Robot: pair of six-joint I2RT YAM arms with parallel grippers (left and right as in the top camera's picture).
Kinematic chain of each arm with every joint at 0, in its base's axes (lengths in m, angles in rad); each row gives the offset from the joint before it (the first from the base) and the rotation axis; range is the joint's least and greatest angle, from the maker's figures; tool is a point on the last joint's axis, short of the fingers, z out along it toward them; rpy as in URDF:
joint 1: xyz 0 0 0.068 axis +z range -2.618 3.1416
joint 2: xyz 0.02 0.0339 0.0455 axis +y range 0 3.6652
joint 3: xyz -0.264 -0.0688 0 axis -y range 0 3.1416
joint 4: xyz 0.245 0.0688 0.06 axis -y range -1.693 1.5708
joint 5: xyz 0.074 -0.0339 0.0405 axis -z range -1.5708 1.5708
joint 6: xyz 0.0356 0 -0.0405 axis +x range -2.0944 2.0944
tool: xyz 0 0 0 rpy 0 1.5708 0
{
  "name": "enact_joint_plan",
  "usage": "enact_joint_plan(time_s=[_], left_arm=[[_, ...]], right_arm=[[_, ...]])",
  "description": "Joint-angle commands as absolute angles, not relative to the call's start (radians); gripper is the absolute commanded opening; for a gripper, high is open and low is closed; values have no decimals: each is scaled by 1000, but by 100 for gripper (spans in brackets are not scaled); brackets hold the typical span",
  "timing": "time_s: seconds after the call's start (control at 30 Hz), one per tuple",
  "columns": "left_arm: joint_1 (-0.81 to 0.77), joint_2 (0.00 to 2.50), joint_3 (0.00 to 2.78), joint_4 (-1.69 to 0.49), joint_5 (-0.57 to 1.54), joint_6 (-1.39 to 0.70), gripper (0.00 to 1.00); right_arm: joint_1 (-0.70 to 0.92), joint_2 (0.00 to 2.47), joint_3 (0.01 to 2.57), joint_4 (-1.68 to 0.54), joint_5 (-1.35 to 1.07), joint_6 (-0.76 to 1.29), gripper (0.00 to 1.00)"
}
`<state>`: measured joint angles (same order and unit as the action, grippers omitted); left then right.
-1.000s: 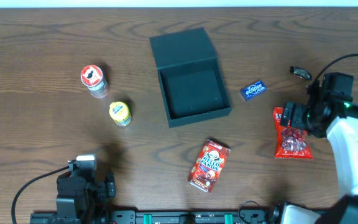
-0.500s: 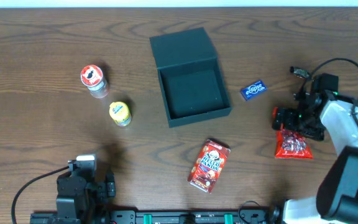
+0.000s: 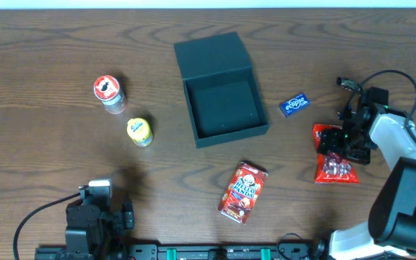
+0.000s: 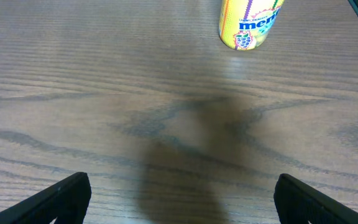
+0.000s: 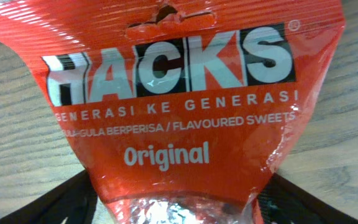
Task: Pack container
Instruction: 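Reach the right gripper to the red Hacks bag and grasp its top, then lift the Hacks bag with the right gripper and carry it to the box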
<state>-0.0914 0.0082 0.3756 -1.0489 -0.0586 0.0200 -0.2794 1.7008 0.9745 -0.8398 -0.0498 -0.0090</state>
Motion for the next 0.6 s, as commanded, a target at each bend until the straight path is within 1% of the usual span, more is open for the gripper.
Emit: enact_joint_plan(time_s=[0.0,0.17,0.3,0.37,0.47,0.53,0.57], left_arm=[[-84,4,347,-1075,-47,15,95],[-84,4,347,-1075,-47,15,95],[-84,4,347,-1075,-47,15,95],[-84,4,347,-1075,-47,15,95],[-84,4,347,-1075,-47,15,95],[-85,4,347,-1075,-47,15,95],[-85,4,347,-1075,-47,15,95]], right_arm=[[-285,1708,984,-838,-57,-7,73],[-285,1708,984,-837,-56,-4,64],[-285,1708,984,-836,-57,-4,47],[-285,1708,984,-830,-57,7,46],[-285,1708,984,-822,-57,7,42],[-285,1708,984,-814,-57,14,34],[-285,1708,984,-810,-57,15,33]])
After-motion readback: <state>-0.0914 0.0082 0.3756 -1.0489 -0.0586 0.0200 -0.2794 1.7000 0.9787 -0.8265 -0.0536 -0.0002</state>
